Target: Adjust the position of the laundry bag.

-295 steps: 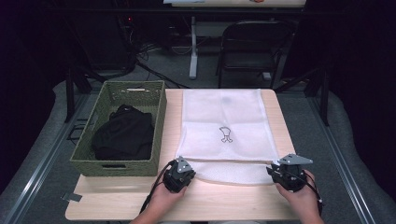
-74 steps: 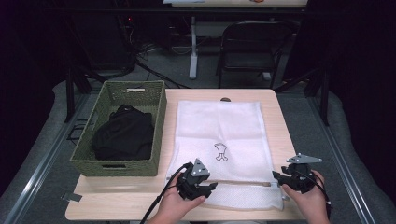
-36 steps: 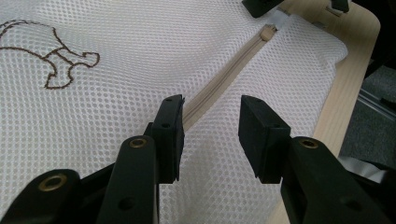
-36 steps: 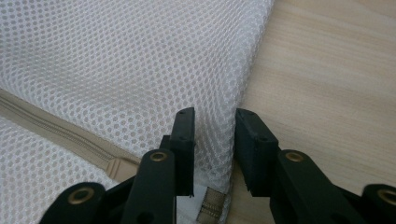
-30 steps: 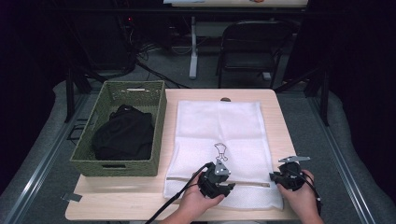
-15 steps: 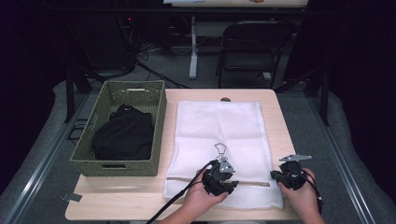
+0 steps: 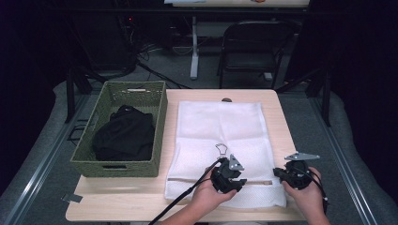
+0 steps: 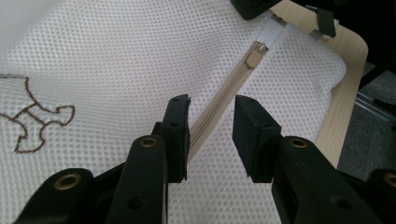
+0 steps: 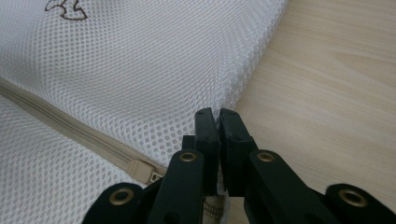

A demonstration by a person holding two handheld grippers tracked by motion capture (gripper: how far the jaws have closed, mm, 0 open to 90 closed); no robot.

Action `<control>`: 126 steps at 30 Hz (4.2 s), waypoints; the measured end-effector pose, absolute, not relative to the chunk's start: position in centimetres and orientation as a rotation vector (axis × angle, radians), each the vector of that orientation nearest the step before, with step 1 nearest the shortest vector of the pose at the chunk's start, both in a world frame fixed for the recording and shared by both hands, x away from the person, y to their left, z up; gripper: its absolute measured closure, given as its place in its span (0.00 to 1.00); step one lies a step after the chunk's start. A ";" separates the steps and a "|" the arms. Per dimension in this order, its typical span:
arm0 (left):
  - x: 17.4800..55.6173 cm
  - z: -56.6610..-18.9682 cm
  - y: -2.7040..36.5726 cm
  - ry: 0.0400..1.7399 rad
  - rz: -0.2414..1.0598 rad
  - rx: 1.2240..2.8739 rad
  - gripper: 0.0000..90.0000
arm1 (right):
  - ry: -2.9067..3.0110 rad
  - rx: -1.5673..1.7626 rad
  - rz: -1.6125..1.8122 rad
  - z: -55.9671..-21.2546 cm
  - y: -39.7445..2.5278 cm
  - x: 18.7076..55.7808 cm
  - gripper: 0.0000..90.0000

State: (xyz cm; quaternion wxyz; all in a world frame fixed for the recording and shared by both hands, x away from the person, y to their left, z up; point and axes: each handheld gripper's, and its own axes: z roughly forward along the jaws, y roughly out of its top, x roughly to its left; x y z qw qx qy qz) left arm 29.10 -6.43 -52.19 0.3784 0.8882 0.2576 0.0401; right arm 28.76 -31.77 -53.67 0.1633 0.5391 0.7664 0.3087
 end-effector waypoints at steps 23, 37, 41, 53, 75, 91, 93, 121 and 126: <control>29.2 -53.7 -11.1 0.585 0.054 2.292 0.75 | 2.166 1.513 0.952 -52.7 -31.9 28.5 0.97; 29.3 -55.0 -12.1 0.566 0.032 2.304 0.71 | 2.157 1.498 0.976 -52.3 -31.8 28.3 0.97; 29.5 -55.2 -12.2 0.567 0.022 2.311 0.71 | 2.160 1.498 0.985 -52.2 -31.7 28.3 0.97; 29.6 -55.5 -12.5 0.551 -0.008 2.286 0.69 | 2.154 1.479 1.027 -51.7 -31.1 28.2 0.98; 30.0 -55.3 -13.3 0.519 -0.038 2.287 0.65 | 2.159 1.457 1.051 -51.4 -30.6 28.2 0.98; 30.0 -55.1 -12.9 0.510 -0.068 2.271 0.67 | 2.155 1.451 1.051 -51.5 -30.7 28.2 0.98; 30.0 -55.1 -12.9 0.511 -0.067 2.269 0.67 | 2.153 1.449 1.046 -51.5 -30.7 28.2 0.98; 30.3 -55.1 -12.6 0.504 -0.110 2.254 0.71 | 2.150 1.438 1.047 -51.5 -30.6 28.2 0.98; 30.2 -55.0 -12.7 0.509 -0.095 2.259 0.71 | 2.151 1.438 1.047 -51.4 -30.5 28.1 0.98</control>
